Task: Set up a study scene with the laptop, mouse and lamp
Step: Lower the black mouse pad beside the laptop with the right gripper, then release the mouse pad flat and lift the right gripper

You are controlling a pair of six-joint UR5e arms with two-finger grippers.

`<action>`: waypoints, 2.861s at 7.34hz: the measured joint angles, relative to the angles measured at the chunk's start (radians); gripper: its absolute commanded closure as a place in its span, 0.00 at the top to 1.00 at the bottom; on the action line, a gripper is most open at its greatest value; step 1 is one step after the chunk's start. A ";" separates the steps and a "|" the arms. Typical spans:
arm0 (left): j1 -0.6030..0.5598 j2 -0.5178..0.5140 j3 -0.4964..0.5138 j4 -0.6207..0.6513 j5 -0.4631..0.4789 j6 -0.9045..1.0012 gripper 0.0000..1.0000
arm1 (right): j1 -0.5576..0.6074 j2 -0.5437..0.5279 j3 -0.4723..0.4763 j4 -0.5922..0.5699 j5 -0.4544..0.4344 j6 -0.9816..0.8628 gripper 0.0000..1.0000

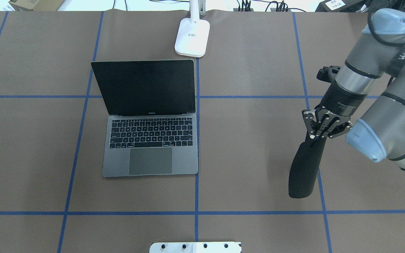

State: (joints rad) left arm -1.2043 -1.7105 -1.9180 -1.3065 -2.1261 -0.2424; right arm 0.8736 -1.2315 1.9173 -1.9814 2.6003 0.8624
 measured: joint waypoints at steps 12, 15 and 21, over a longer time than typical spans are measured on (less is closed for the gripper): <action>-0.008 -0.005 0.076 -0.068 0.000 0.001 1.00 | -0.133 0.325 -0.567 0.631 -0.113 0.250 0.00; -0.008 -0.013 0.084 -0.069 0.000 -0.001 1.00 | -0.136 0.351 -0.609 0.634 -0.117 0.282 0.00; -0.008 -0.021 0.092 -0.070 0.000 -0.002 1.00 | -0.136 0.366 -0.635 0.647 -0.116 0.296 0.99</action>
State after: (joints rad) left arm -1.2118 -1.7312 -1.8261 -1.3760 -2.1261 -0.2443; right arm 0.7378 -0.8651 1.2825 -1.3348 2.4847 1.1581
